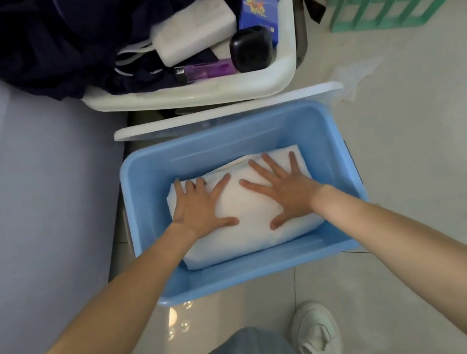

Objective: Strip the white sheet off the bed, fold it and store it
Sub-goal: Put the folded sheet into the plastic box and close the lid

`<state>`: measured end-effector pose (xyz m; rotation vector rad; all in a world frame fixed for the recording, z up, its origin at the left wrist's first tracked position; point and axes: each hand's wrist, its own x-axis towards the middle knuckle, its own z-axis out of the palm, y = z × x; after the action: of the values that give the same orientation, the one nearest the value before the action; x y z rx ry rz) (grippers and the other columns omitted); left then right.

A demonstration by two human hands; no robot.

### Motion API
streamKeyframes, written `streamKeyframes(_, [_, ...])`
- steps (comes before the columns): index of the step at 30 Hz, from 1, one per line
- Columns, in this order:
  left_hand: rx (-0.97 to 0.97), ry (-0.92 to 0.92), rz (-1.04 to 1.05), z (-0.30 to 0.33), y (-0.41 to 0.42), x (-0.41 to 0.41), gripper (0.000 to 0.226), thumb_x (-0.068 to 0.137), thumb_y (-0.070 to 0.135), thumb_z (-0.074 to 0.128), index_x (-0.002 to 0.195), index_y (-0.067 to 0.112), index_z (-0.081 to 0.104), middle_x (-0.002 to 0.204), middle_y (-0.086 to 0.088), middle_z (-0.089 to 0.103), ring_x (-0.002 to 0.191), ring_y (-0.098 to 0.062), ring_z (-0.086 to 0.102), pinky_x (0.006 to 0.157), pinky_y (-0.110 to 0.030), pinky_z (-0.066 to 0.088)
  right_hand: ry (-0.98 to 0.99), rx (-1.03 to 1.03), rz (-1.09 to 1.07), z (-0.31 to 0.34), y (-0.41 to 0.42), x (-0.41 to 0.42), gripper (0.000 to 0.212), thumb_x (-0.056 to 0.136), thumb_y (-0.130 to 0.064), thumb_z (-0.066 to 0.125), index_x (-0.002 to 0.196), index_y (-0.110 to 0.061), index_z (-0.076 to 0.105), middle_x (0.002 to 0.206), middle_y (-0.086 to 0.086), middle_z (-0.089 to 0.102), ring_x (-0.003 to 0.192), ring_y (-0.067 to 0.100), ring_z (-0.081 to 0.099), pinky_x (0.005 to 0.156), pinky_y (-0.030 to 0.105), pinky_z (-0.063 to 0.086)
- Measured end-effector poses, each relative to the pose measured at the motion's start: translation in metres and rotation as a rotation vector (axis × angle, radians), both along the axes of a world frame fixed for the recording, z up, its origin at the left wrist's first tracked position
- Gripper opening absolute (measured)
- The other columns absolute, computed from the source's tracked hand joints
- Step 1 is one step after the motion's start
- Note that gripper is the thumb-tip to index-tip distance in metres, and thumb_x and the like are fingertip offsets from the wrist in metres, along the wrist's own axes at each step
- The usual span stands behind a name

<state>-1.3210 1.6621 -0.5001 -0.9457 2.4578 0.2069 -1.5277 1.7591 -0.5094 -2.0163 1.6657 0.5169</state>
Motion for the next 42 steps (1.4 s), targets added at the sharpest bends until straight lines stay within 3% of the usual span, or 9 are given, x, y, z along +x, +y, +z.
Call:
streamKeyframes(9, [0.160,0.019,-0.107,-0.036,0.018,0.002,0.094,0.078,0.074,0.041,0.140,0.041,-0.023,0.144,0.008,-0.039,0.138,-0.024,-0.031,0.103,-0.072,-0.006,0.041,-0.087,-0.002,-0.040,-0.004,0.001,0.105,0.072,-0.073,0.052,0.136,-0.040,-0.025,0.144,-0.004,-0.036,0.140,0.024,-0.025,0.098,0.065,-0.023])
streamKeyframes(13, [0.100,0.028,-0.138,-0.042,0.000,-0.012,0.091,0.083,0.066,0.044,0.137,0.042,-0.025,0.151,0.004,-0.031,0.139,-0.025,-0.029,0.105,-0.069,-0.007,0.072,-0.086,-0.171,-0.031,-0.001,0.006,0.098,0.078,-0.065,0.053,0.141,-0.038,-0.018,0.149,-0.005,-0.028,0.142,0.023,-0.020,0.104,0.064,-0.016])
streamKeyframes(16, [0.115,-0.029,-0.154,-0.027,-0.010,-0.023,0.088,0.086,0.059,0.047,0.143,0.040,-0.016,0.154,0.003,-0.025,0.141,-0.025,-0.022,0.109,-0.065,0.000,0.046,-0.163,-0.249,-0.003,-0.001,0.005,0.071,0.087,-0.047,0.054,0.147,-0.027,0.021,0.156,0.010,0.015,0.143,0.032,0.013,0.110,0.061,0.009])
streamKeyframes(19, [0.120,0.104,-0.128,0.007,-0.009,-0.019,0.076,0.085,0.056,0.052,0.147,0.035,0.013,0.158,0.000,0.007,0.143,-0.025,0.012,0.112,-0.052,0.021,-0.105,-0.822,-0.289,0.043,0.004,-0.007,0.024,0.085,-0.024,0.059,0.103,-0.011,0.068,0.093,0.012,0.067,0.086,0.033,0.062,0.073,0.038,0.050])
streamKeyframes(21, [-0.058,0.506,-0.143,0.038,-0.002,-0.010,0.053,0.084,0.041,0.057,0.133,0.026,0.045,0.137,-0.004,0.049,0.121,-0.025,0.045,0.092,-0.042,0.046,-0.081,-1.156,-0.316,0.081,0.003,-0.015,0.012,0.086,-0.017,0.060,0.093,-0.010,0.067,0.084,0.007,0.064,0.079,0.027,0.054,0.067,0.035,0.044])
streamKeyframes(24, [-0.377,0.884,-0.101,0.076,-0.007,0.003,0.031,0.082,0.021,0.059,0.113,0.019,0.058,0.113,-0.003,0.062,0.106,-0.021,0.048,0.083,-0.035,0.040,0.066,-1.133,-0.447,0.113,-0.013,-0.032,0.029,0.083,-0.020,0.058,0.109,-0.009,0.057,0.110,0.012,0.057,0.098,0.027,0.045,0.082,0.037,0.037])
streamKeyframes(27, [-0.468,0.833,-0.007,0.101,-0.025,0.006,0.039,0.080,0.017,0.062,0.118,0.014,0.055,0.120,-0.007,0.058,0.113,-0.024,0.046,0.092,-0.036,0.035,0.152,-0.847,-0.545,0.112,-0.026,-0.045,0.046,0.076,-0.016,0.068,0.118,-0.005,0.052,0.116,0.014,0.056,0.110,0.033,0.048,0.098,0.047,0.036])
streamKeyframes(34, [-0.283,0.580,0.126,0.116,-0.043,-0.012,0.060,0.088,0.018,0.058,0.140,0.004,0.033,0.134,-0.016,0.046,0.123,-0.032,0.043,0.106,-0.040,0.031,0.064,-0.883,-0.566,0.116,-0.039,-0.048,0.022,0.083,-0.003,0.046,0.095,-0.006,0.063,0.096,0.015,0.057,0.097,0.033,0.045,0.090,0.044,0.031])
streamKeyframes(42, [-0.476,0.846,-0.102,0.141,-0.047,-0.002,0.029,0.073,-0.002,0.054,0.093,0.015,0.067,0.080,-0.001,0.069,0.067,-0.023,0.062,0.078,-0.032,0.039,0.015,-1.268,-0.453,0.129,0.004,-0.041,0.026,0.078,0.005,0.049,0.089,-0.012,0.065,0.091,-0.004,0.069,0.085,0.017,0.048,0.102,0.044,0.023])
